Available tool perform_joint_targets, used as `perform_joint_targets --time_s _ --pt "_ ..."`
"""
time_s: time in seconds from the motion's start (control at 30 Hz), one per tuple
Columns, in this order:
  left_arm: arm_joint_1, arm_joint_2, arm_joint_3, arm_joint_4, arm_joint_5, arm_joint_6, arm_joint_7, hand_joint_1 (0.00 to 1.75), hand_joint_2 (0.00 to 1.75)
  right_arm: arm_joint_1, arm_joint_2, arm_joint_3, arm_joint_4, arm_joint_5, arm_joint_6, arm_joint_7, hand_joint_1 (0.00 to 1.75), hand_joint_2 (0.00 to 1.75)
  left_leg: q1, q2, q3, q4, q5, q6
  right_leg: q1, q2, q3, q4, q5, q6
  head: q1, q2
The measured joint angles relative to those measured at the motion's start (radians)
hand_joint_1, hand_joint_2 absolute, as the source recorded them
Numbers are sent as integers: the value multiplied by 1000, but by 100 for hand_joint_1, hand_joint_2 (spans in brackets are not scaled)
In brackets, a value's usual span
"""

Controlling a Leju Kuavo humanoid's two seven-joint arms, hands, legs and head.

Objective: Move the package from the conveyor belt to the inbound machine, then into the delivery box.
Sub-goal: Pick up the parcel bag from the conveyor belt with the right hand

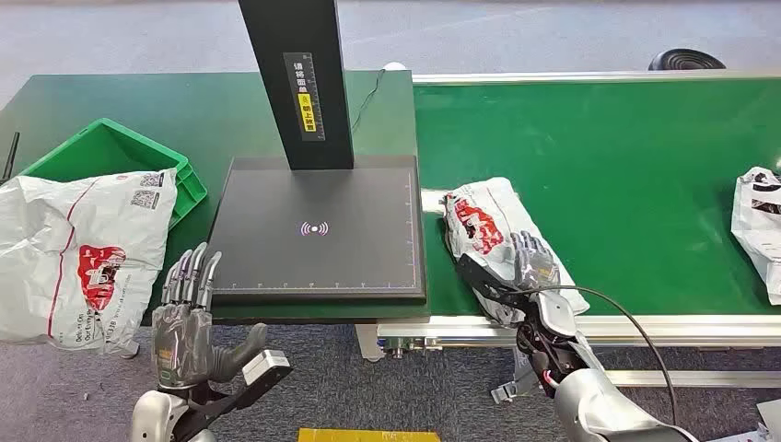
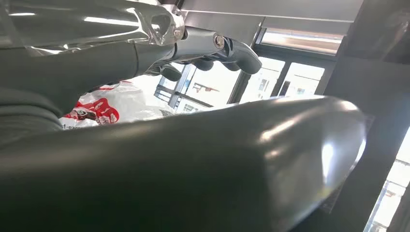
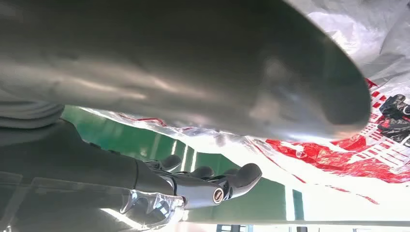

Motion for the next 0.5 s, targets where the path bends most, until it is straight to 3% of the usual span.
perform_joint_targets --time_s 0.2,0.5 --pt "-1 2 0 0 6 0 1 0 0 -1 12 5 -8 -20 7 -46 0 0 0 0 0 0 0 0 0 0 0 0 0 0 0 0" --pt "-4 -1 0 -2 -4 0 27 0 0 -1 54 9 -34 -117 -84 -121 0 0 0 1 0 0 0 0 0 0 0 0 0 0 0 0"
